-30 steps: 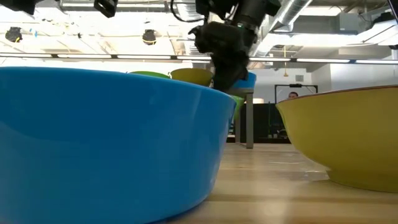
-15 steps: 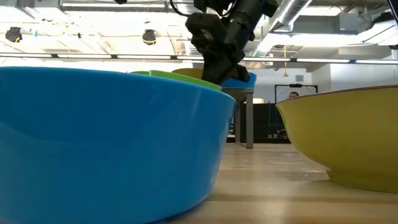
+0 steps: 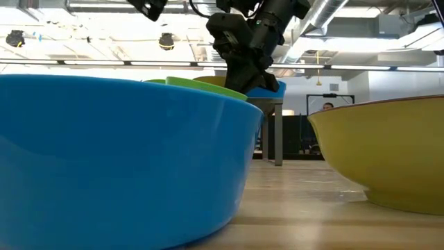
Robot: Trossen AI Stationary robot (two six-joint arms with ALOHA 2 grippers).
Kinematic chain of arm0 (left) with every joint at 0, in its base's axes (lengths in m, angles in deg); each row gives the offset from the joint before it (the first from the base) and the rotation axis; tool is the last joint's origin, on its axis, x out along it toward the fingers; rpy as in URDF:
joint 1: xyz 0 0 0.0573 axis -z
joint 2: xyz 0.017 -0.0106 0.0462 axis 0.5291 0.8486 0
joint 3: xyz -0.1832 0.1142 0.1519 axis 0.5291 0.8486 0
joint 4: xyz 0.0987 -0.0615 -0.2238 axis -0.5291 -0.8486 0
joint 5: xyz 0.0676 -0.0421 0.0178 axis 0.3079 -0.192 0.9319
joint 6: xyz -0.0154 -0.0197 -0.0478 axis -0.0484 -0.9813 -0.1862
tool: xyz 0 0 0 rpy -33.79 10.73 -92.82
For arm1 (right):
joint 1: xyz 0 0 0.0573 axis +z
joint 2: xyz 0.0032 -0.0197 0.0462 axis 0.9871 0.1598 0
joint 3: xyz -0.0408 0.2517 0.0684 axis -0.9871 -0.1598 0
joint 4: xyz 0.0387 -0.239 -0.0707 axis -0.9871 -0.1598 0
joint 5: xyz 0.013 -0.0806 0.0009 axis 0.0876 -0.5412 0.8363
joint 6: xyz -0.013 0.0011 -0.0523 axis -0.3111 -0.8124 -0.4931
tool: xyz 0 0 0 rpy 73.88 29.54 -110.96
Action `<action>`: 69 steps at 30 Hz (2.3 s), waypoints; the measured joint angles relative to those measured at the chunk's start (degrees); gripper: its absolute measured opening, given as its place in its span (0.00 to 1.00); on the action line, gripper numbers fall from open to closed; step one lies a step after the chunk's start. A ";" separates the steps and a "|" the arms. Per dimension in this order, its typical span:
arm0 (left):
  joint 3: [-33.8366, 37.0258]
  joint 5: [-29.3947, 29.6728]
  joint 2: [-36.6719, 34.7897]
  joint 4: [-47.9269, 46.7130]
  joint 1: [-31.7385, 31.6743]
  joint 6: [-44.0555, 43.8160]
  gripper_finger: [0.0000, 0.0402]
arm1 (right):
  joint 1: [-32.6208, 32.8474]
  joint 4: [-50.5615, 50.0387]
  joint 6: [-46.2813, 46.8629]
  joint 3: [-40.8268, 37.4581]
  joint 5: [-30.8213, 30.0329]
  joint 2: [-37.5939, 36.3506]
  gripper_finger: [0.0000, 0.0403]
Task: Pick & Place Mini bowls
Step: Stack the green bowl on top of the other green bowl on the shelf
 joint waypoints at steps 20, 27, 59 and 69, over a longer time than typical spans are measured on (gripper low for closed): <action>0.00 7.21 10.04 0.17 -0.68 7.25 0.41 | 0.00 0.68 0.03 0.00 -0.02 0.00 0.00; 0.00 7.21 12.53 0.00 -0.68 7.25 0.47 | -0.01 1.05 0.05 0.00 -0.04 -0.01 0.00; 0.11 3.22 13.33 -3.39 -0.87 14.79 0.11 | -2.63 5.38 3.37 -0.09 14.02 0.00 0.01; 0.13 1.33 13.30 -3.30 -0.87 14.89 0.02 | -4.36 6.02 6.70 -0.06 20.03 0.00 0.03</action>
